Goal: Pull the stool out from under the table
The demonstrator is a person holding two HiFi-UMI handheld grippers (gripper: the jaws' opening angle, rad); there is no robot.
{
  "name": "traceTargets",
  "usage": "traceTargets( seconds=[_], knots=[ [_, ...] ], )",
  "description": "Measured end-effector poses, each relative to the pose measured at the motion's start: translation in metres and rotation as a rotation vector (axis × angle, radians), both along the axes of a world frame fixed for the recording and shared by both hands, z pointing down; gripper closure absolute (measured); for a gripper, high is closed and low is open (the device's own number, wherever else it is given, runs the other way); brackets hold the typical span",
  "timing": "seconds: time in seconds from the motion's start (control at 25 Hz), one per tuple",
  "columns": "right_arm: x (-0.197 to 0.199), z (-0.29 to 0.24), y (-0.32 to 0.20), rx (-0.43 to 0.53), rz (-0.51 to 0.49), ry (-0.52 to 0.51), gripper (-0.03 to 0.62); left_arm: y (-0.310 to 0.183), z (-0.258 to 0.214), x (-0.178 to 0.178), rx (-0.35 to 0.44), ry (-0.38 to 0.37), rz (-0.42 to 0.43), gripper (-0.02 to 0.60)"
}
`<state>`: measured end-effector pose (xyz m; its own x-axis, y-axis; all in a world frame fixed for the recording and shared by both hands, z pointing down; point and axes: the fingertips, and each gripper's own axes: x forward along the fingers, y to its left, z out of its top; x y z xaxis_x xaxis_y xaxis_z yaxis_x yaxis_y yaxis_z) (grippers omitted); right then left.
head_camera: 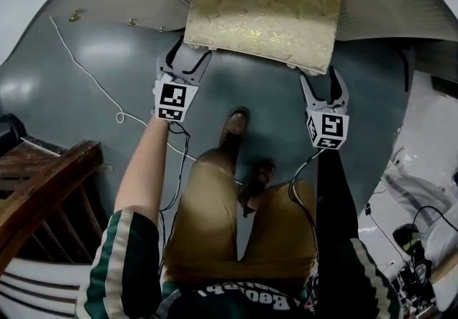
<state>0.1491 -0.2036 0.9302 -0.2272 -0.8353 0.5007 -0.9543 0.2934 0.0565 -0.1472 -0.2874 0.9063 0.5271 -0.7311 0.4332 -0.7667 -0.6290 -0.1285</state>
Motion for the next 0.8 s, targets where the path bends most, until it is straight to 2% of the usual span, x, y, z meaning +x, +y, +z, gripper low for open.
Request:
traceTargets(
  seconds=[0.12,0.28,0.44,0.8],
  knots=[
    [-0.002,0.010,-0.018,0.001,-0.017,0.006,0.233,-0.017,0.015,0.007,-0.024,-0.018,0.010,0.261],
    [-0.010,0.010,-0.031,0.005,-0.059,-0.009,0.259,-0.025,0.017,0.011,-0.081,0.055,0.023,0.254],
    [-0.009,0.010,-0.029,-0.004,-0.041,-0.010,0.284,-0.025,0.017,0.010,-0.112,0.052,0.006,0.261],
    [0.003,0.004,0.021,-0.061,-0.013,0.010,0.303,0.031,0.014,0.019,-0.177,0.036,0.004,0.278]
  ],
)
